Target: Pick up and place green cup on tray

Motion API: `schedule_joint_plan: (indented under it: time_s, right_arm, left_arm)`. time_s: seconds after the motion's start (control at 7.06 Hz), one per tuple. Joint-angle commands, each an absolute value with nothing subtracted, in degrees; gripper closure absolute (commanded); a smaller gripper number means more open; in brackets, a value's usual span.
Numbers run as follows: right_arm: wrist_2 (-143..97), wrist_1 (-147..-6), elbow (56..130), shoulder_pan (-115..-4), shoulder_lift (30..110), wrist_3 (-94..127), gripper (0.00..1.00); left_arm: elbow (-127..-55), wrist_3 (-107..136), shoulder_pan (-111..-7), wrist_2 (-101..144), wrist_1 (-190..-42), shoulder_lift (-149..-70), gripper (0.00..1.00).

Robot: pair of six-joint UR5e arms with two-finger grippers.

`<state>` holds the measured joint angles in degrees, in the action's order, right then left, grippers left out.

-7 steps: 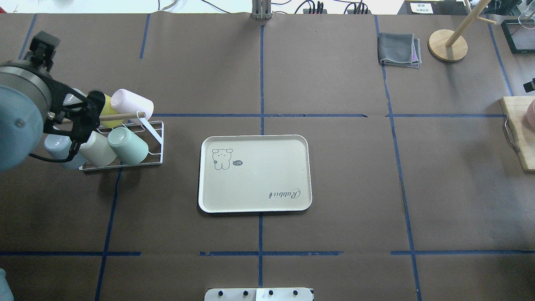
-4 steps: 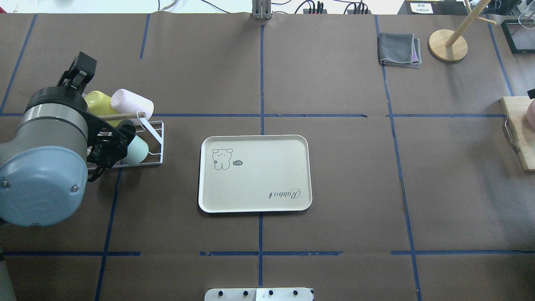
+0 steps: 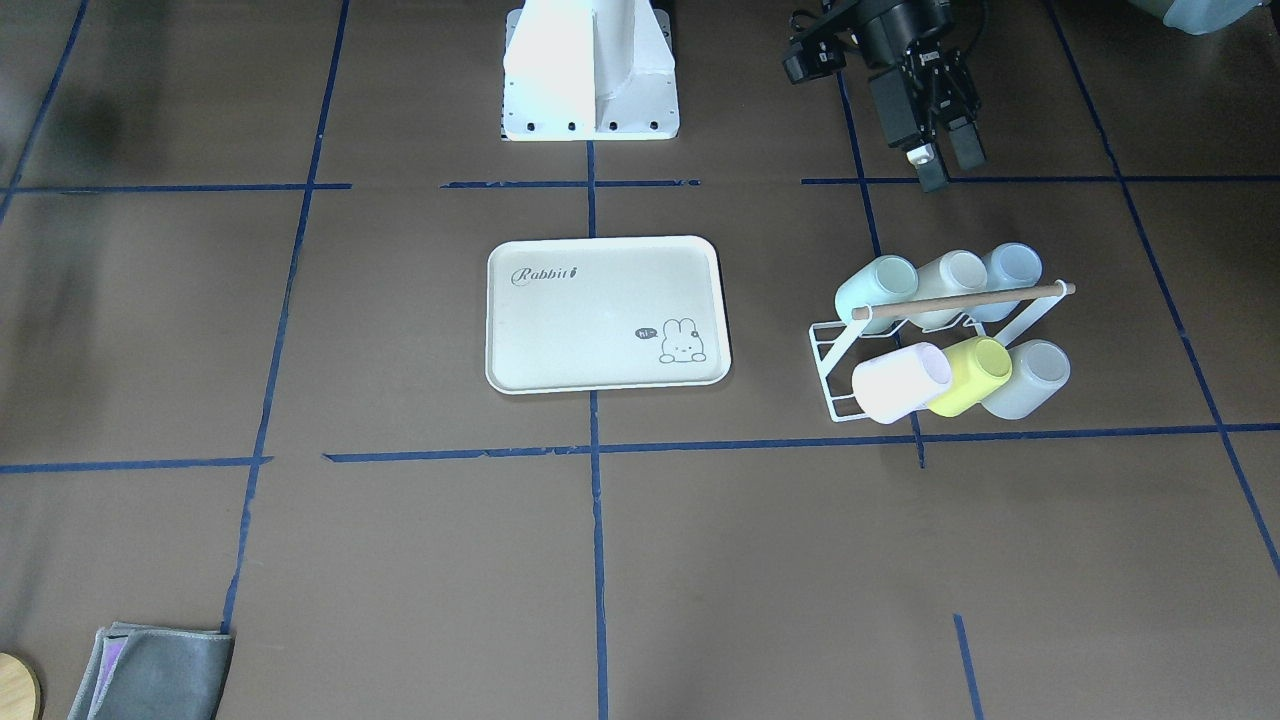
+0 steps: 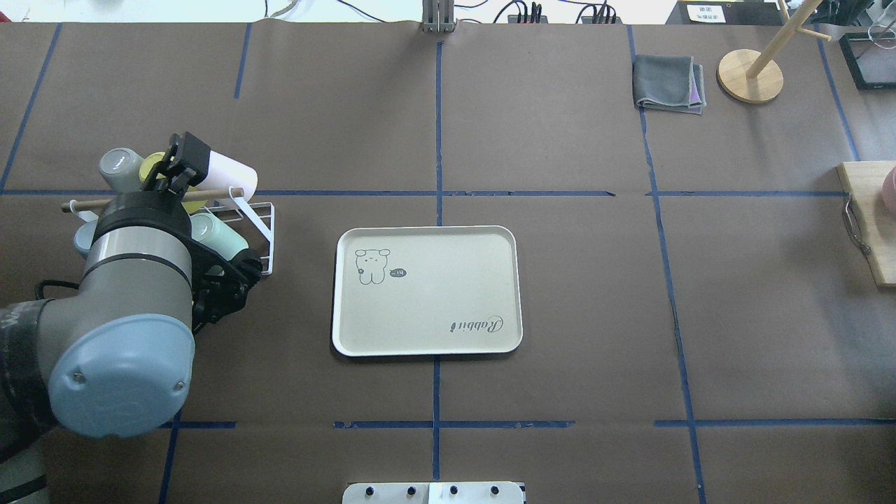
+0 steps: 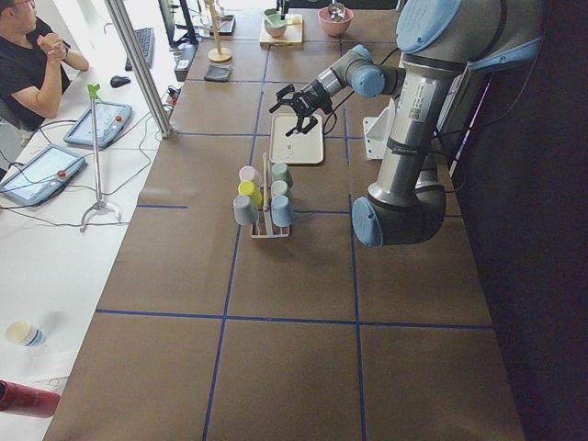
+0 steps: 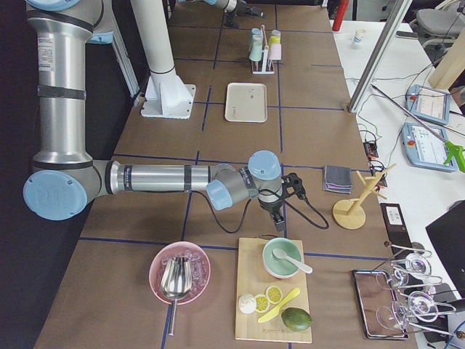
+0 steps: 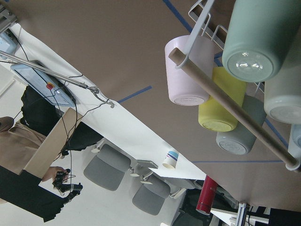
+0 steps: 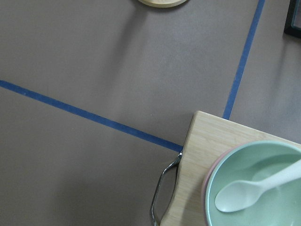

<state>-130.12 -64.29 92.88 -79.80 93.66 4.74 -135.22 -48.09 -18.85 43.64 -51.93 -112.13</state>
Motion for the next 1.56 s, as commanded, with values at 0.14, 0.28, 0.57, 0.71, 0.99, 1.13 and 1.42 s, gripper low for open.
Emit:
schedule_joint_plan:
  time_s: [0.14, 0.28, 0.57, 0.71, 0.99, 1.13, 1.42]
  right_arm:
    - [-131.83, -64.51, 90.27, -79.80, 93.96, 8.76, 0.00]
    - [-132.01, -64.60, 89.83, -79.80, 94.13, 10.18, 0.00]
    - [-132.97, -64.60, 90.09, -79.89, 95.35, 12.29, 0.00]
    - [-133.41, -64.60, 90.26, -79.89, 95.45, 14.39, 0.00]
    - [-133.86, -65.64, 89.83, -79.89, 95.71, 14.68, 0.00]
    - [-133.86, -65.74, 89.82, -79.81, 95.80, 14.68, 0.00]
    - [-133.86, -65.83, 89.82, -79.80, 95.80, 14.68, 0.00]
  left_arm:
    - [-128.08, -48.34, -14.59, 40.61, -51.33, -112.15, 0.00]
    - [-126.58, -48.25, -13.63, 40.52, -50.98, -112.06, 0.00]
    - [-124.02, -48.16, -11.17, 37.71, -45.57, -112.24, 0.00]
    - [-122.71, -47.90, -10.47, 37.62, -44.92, -112.06, 0.00]
    - [-117.27, -44.68, -9.24, 36.13, -44.83, -112.15, 0.00]
    - [-115.94, -44.30, -8.62, 36.04, -44.91, -112.24, 0.00]
    - [-112.78, -44.21, -8.26, 35.86, -44.91, -112.41, 0.00]
